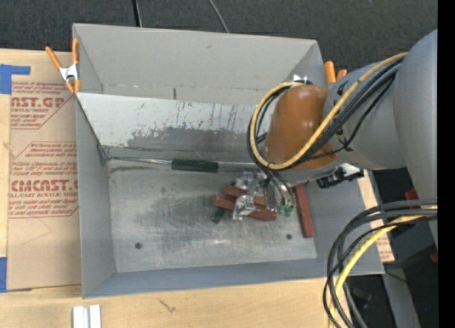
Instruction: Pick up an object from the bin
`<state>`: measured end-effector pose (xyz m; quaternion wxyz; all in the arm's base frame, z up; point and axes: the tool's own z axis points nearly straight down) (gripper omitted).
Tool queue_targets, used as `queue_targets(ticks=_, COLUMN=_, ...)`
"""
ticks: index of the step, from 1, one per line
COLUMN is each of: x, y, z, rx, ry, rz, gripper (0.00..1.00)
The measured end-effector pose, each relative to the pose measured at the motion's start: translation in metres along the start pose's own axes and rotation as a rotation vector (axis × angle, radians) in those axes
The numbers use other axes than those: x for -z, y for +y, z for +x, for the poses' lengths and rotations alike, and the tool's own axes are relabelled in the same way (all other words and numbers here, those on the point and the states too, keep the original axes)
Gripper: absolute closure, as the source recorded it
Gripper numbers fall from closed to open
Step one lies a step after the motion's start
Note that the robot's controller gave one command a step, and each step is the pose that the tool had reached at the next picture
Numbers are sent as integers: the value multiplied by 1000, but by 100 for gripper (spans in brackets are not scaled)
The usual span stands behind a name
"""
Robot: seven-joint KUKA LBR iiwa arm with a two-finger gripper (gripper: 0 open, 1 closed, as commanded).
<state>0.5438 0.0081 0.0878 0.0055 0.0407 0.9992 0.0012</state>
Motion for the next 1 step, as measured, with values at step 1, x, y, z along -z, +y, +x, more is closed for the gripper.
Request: queue_targets(ticks=1, x=17, y=0, z=1, rx=0, ry=13, rz=1, gripper=100)
